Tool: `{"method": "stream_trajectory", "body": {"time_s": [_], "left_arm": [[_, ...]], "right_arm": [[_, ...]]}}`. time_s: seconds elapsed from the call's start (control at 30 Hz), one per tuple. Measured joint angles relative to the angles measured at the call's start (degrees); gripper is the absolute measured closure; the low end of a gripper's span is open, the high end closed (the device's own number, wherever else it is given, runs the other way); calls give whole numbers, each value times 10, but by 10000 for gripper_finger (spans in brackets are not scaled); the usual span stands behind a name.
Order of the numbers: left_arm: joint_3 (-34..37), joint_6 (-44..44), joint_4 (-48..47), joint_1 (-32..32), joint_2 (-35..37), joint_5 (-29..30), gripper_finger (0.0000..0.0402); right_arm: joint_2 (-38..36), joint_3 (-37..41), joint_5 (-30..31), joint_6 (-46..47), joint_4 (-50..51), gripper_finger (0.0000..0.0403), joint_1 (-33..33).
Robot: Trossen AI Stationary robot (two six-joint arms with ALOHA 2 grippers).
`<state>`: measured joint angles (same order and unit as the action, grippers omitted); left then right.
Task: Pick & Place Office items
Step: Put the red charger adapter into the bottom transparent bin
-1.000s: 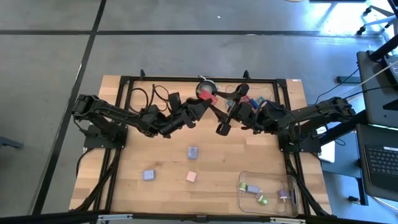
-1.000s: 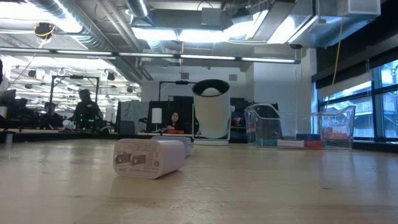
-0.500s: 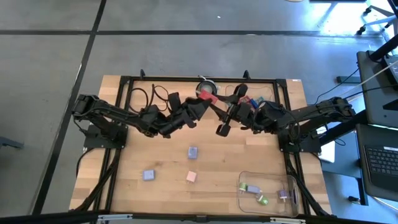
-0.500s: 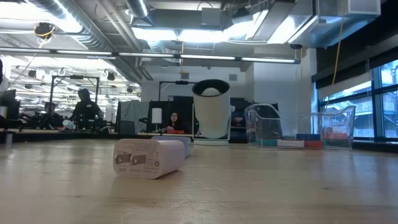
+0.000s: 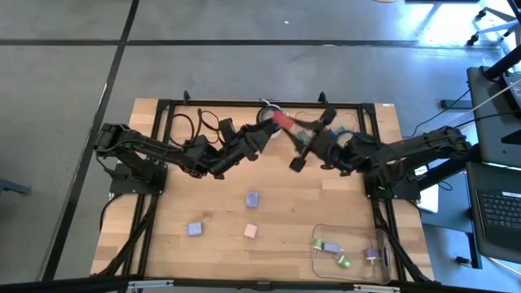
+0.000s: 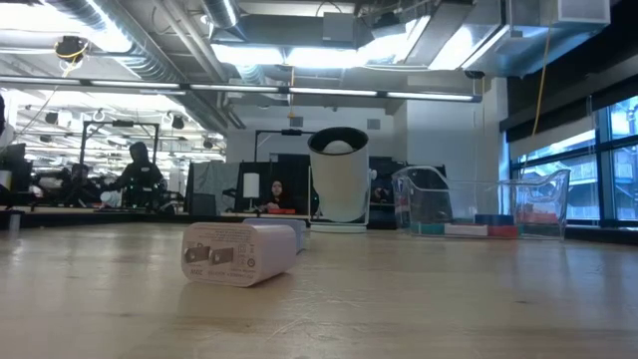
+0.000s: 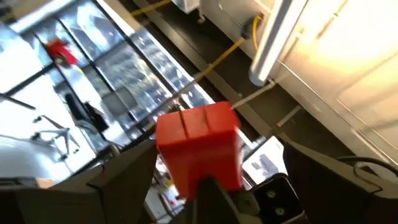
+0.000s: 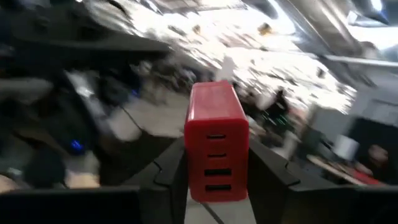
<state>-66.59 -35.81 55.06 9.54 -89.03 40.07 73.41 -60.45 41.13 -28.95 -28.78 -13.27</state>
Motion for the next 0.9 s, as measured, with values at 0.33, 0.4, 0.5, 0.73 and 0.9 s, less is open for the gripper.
{"method": "stream_trajectory", "body": {"time_s": [0.33,0.4,0.5,0.73,0.9], "left_arm": [[0,49,-19,1,2,-13,55],[0,56,-34,1,2,-12,55],[0,52,-55,1,2,-14,55],[0,51,-85,1,2,-29,55],[0,51,-100,1,2,-55,54]], "right_arm": [[-143,0,91,254,342,280,-63],[-166,0,80,360,416,280,-81],[-185,0,17,522,523,280,-108],[-171,0,-268,861,680,280,-189],[-131,0,-406,957,679,280,-281]]}}
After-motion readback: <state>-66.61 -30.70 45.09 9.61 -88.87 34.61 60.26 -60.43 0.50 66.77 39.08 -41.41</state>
